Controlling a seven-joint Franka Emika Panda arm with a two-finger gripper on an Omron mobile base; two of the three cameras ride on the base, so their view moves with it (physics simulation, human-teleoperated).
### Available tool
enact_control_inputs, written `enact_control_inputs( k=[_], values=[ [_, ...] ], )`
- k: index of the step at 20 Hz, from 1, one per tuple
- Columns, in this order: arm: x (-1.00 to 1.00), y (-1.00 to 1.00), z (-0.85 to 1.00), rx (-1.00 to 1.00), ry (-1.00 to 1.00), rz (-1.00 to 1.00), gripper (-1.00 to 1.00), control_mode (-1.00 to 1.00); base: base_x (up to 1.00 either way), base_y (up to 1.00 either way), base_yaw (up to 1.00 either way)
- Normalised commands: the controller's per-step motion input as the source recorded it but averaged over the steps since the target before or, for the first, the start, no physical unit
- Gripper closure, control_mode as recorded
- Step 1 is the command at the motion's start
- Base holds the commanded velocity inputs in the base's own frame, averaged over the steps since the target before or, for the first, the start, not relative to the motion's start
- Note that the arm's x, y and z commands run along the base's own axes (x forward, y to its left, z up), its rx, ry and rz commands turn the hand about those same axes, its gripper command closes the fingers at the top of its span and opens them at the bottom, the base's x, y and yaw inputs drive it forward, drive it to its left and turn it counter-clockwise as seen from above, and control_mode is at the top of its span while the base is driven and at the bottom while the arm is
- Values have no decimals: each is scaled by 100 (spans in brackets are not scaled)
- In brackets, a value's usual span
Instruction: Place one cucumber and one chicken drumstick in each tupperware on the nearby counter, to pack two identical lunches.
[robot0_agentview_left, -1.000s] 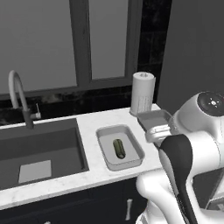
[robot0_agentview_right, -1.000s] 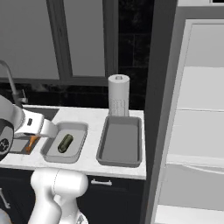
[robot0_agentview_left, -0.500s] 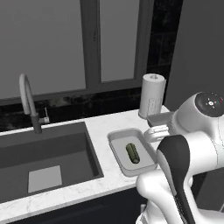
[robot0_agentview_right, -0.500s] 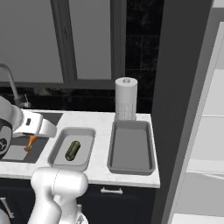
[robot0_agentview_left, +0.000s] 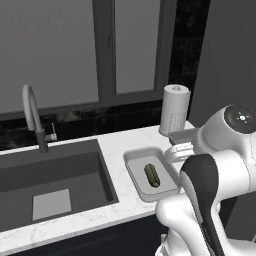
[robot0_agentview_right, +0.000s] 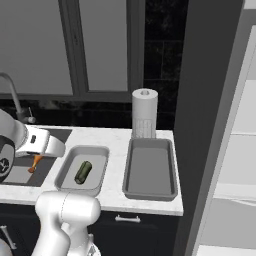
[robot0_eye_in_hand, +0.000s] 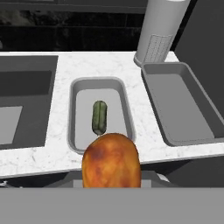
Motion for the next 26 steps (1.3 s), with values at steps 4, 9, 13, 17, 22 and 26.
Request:
enact_control_inputs(
  k=[4, 9, 13, 17, 22, 26],
  values=[
    [0, 0, 0, 0, 0, 0, 100, 100, 98, 13, -2],
    [0, 0, 0, 0, 0, 0, 100, 100, 95, 0, 0],
    [55, 2, 0, 2, 6, 0, 100, -100, 0, 0, 0],
    [41, 1, -6, 1, 3, 1, 100, -100, 0, 0, 0],
    [57, 0, -21, 0, 1, 1, 100, -100, 0, 0, 0],
    [32, 0, -39, 0, 6, 0, 100, -100, 0, 0, 0]
  ],
)
